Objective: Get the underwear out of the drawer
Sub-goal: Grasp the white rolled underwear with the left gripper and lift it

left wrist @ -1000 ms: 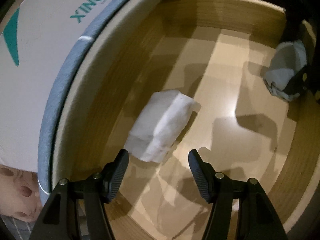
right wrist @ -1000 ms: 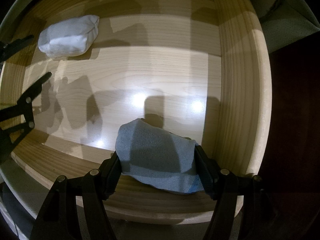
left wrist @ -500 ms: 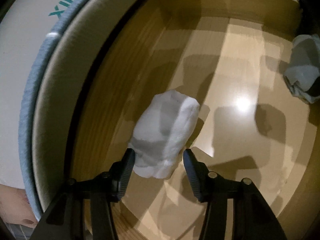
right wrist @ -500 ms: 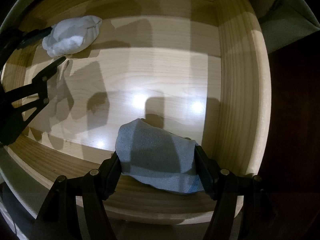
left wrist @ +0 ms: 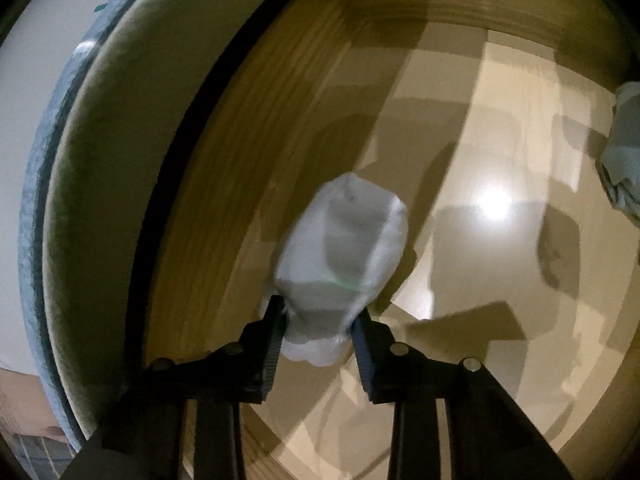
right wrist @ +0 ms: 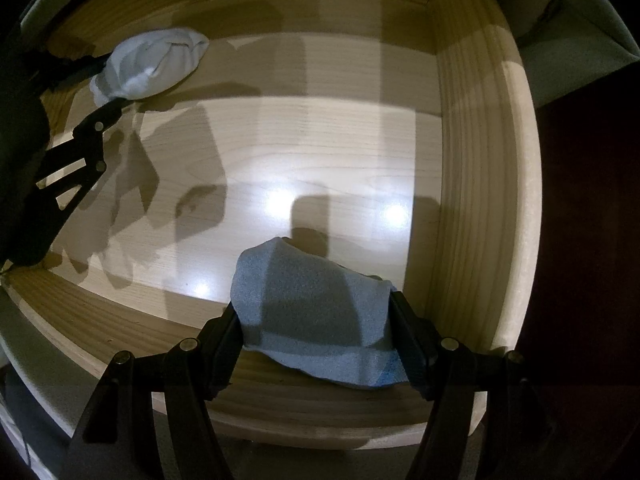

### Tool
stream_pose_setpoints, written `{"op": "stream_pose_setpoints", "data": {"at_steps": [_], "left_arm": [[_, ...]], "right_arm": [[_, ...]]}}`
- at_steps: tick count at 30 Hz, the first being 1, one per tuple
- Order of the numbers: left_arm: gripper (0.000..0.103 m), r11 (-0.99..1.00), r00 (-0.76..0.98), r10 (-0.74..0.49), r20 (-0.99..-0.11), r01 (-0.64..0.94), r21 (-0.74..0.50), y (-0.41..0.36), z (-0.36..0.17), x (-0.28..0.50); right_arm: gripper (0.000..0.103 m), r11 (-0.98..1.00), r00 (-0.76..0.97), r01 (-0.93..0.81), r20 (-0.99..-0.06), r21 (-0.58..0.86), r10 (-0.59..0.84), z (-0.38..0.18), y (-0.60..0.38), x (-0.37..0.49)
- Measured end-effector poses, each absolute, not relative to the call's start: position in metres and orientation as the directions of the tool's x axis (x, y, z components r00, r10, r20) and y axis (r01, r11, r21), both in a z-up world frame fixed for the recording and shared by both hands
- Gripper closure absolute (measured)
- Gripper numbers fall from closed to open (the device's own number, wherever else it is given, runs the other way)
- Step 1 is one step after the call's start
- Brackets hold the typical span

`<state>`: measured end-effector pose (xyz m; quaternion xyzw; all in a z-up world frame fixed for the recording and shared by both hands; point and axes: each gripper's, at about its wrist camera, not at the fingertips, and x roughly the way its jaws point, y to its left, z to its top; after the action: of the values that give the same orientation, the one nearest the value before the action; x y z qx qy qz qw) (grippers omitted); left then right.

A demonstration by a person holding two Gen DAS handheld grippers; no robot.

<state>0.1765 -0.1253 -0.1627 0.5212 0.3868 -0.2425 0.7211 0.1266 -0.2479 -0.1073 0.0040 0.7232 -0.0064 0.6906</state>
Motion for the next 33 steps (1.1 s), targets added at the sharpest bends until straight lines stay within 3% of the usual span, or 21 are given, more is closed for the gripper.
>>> {"op": "stream_pose_setpoints", "data": {"at_steps": [11,15,21,33], "left_arm": [[0.071,0.438,0.450,0.139,-0.882,0.771,0.462,-0.114,-0.161,0.170],[0.071,0.558,0.340,0.144,-0.929,0.748,0.360,-0.103,-0.154,0.178],[0.071,0.723,0.189,0.127,-0.974,0.654,0.221,-0.073,-0.152,0.183],[0.071,0.937,-0.025,0.077,-0.997,0.343,0.064,-0.022,-0.163,0.189]], "right_arm": [[0.038,1.000,-0.045,0.016,-0.999,-0.003,-0.002,-0.108,-0.248,0.128],[0.038,1.000,-0.042,0.018,-0.999,-0.002,-0.001,-0.108,-0.248,0.129],[0.038,1.000,-0.041,0.017,-0.999,-0.001,0.000,-0.108,-0.248,0.131],[0.038,1.000,-0.040,0.015,-0.999,-0.001,0.000,-0.108,-0.248,0.131]]}}
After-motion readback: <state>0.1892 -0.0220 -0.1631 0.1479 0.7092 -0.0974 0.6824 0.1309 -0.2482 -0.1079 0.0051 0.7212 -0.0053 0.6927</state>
